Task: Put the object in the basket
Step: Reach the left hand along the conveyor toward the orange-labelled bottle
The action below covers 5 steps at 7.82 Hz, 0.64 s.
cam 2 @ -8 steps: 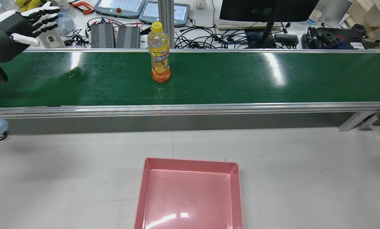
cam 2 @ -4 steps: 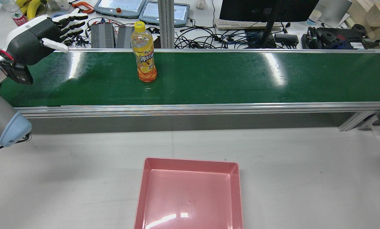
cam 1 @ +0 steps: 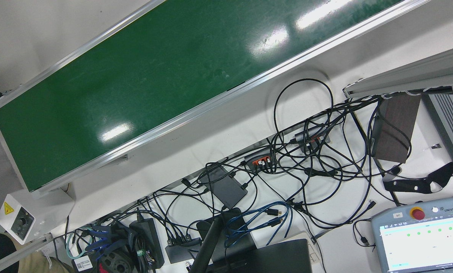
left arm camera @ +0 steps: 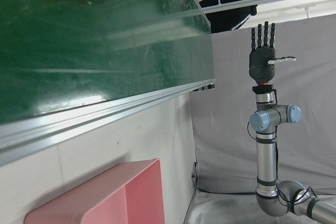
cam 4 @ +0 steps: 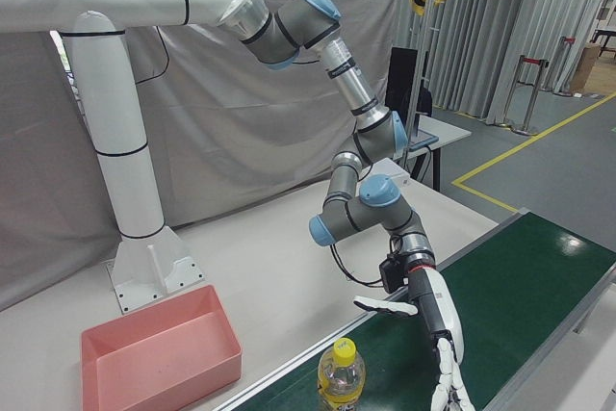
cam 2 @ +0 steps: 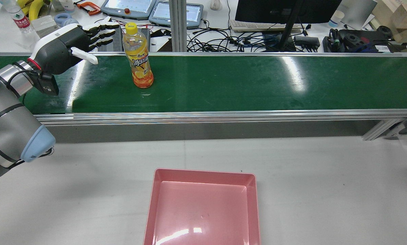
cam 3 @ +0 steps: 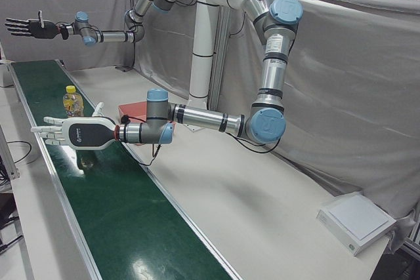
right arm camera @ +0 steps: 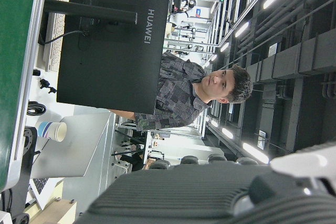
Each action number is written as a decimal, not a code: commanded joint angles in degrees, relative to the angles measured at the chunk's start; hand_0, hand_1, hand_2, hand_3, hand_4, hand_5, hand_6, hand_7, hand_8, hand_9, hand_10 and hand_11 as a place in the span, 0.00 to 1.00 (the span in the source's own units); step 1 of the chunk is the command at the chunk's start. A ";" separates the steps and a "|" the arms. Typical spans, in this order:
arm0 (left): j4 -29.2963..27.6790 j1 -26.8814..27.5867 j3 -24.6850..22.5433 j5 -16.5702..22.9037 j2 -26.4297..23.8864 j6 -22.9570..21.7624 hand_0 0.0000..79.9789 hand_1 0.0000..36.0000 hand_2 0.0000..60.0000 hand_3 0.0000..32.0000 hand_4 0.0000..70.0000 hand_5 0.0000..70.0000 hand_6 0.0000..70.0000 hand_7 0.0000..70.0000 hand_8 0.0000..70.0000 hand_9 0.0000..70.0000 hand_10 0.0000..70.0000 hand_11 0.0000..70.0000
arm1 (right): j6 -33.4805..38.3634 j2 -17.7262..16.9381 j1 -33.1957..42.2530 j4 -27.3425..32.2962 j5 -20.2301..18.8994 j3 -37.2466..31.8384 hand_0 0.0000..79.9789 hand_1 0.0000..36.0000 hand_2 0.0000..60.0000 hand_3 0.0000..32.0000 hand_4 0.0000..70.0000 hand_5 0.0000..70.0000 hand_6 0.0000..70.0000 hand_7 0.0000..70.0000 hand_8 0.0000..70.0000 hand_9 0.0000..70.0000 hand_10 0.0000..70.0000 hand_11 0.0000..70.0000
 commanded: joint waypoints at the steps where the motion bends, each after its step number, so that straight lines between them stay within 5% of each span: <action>1: 0.21 0.94 0.53 -0.03 -1.79 0.33 0.57 0.09 0.00 0.00 0.24 0.20 0.00 0.00 0.10 0.16 0.12 0.17 | 0.05 0.09 -0.06 0.00 0.00 0.00 0.00 0.00 0.00 0.00 0.00 0.00 0.00 0.00 0.00 0.00 0.00 0.00; 5: 1.09 3.04 0.53 -0.03 -2.76 0.51 0.58 0.19 0.00 0.00 0.26 0.30 0.01 0.03 0.16 0.25 0.15 0.23 | 0.05 0.00 0.03 0.00 0.00 0.00 0.00 0.00 0.00 0.00 0.00 0.00 0.00 0.00 0.00 0.00 0.00 0.00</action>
